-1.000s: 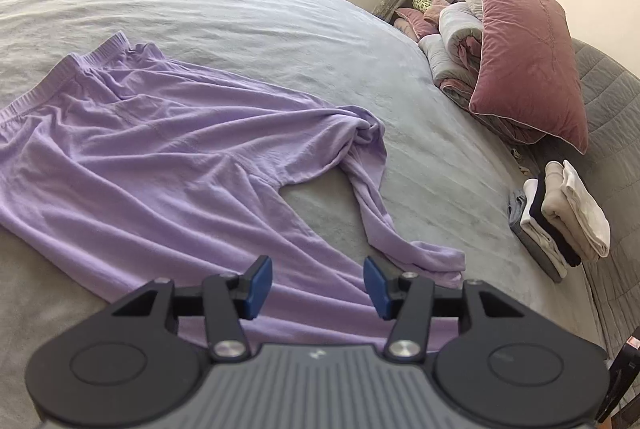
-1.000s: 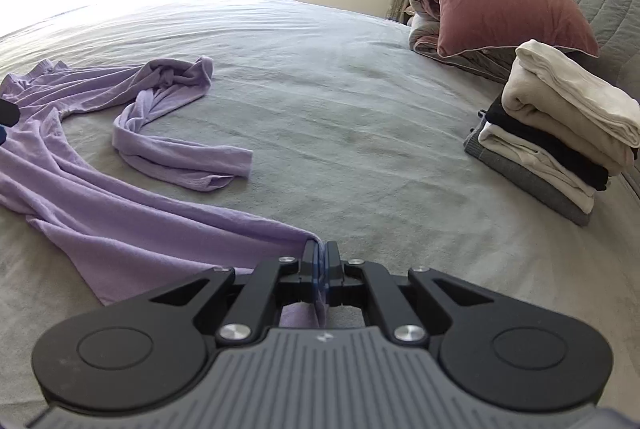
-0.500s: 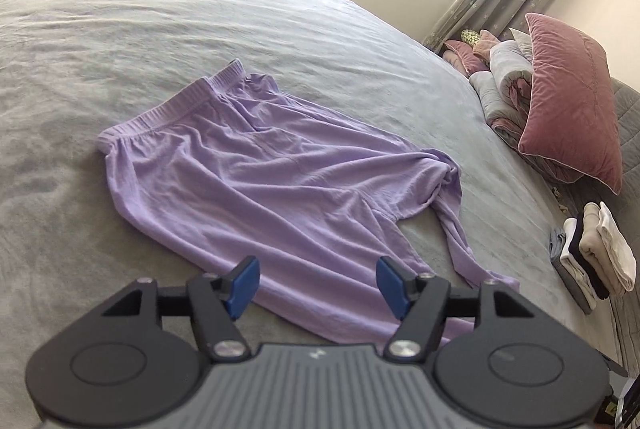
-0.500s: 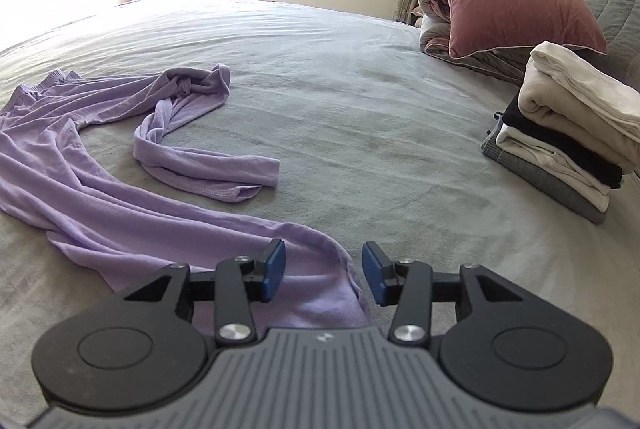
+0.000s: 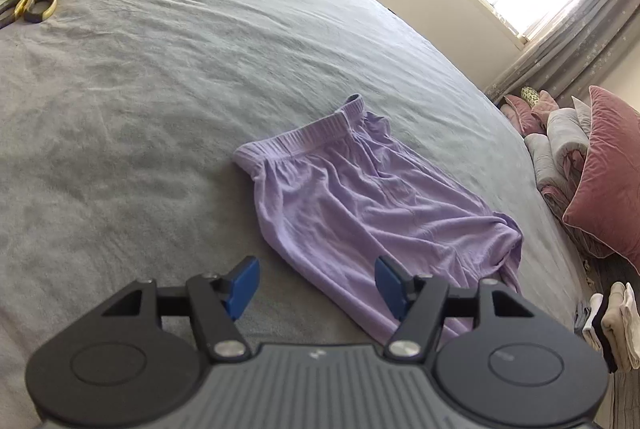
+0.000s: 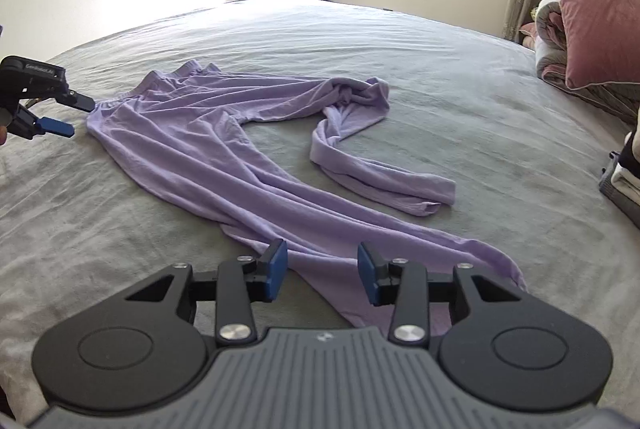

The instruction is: Fold clothes

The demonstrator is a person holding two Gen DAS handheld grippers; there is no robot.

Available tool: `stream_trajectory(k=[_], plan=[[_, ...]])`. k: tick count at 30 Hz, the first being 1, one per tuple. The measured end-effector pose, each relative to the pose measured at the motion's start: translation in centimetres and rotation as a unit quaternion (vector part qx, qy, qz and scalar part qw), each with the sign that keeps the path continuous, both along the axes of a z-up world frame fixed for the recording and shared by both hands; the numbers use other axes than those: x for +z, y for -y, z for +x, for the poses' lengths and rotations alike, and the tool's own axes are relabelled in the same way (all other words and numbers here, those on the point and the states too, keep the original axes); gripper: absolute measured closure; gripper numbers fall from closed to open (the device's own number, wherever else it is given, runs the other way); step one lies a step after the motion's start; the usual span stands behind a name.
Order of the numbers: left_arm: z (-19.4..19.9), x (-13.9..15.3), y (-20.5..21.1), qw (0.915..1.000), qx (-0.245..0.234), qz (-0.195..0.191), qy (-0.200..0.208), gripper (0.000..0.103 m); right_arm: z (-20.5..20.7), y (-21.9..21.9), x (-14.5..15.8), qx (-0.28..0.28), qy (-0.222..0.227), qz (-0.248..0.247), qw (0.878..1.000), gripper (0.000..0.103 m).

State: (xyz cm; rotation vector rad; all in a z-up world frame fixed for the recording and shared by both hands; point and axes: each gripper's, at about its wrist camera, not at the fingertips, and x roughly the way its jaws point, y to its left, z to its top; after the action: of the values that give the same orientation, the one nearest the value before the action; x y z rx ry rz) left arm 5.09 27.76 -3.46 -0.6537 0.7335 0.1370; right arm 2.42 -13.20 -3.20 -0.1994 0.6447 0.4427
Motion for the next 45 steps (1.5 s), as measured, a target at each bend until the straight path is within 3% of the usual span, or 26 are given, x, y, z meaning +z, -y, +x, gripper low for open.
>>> stream_trajectory(k=[3, 8, 14, 23, 26, 28, 31, 45], plan=[[-0.4, -0.3, -1.0, 0.9995, 0.028, -0.005, 0.011, 0.048, -0.5, -2.0, -0.1, 0.041, 0.011, -0.016, 0.999, 0.063], [-0.8, -0.7, -2.2, 0.9982, 0.054, -0.013, 0.022, 0.052, -0.8, -4.5, -0.4, 0.089, 0.018, -0.029, 0.995, 0.07], [-0.1, -1.9, -2.8, 0.9972, 0.054, -0.031, 0.041, 0.057, -0.9, -7.3, -1.5, 0.122, 0.012, -0.053, 0.991, 0.07], [0.8, -3.4, -4.2, 0.9903, 0.091, -0.077, 0.072, 0.069, 0.0, -12.2, -2.4, 0.155, 0.056, -0.117, 0.979, 0.07], [1.1, -3.8, -4.4, 0.9879, 0.101, -0.09, 0.077, 0.076, 0.4, -13.6, -2.7, 0.16, 0.064, -0.133, 0.976, 0.08], [1.2, -4.1, -4.5, 0.9873, 0.104, -0.092, 0.077, 0.091, 0.6, -14.4, -2.8, 0.156, 0.064, -0.141, 0.976, 0.099], [1.3, -4.2, -4.5, 0.9873, 0.107, -0.09, 0.075, 0.101, 0.4, -15.2, -2.9, 0.147, 0.067, -0.156, 0.975, 0.102], [-2.6, -2.0, -6.4, 0.9857, 0.124, -0.048, 0.104, 0.102, -4.3, -15.7, 1.0, 0.176, 0.028, -0.086, 0.98, 0.103]])
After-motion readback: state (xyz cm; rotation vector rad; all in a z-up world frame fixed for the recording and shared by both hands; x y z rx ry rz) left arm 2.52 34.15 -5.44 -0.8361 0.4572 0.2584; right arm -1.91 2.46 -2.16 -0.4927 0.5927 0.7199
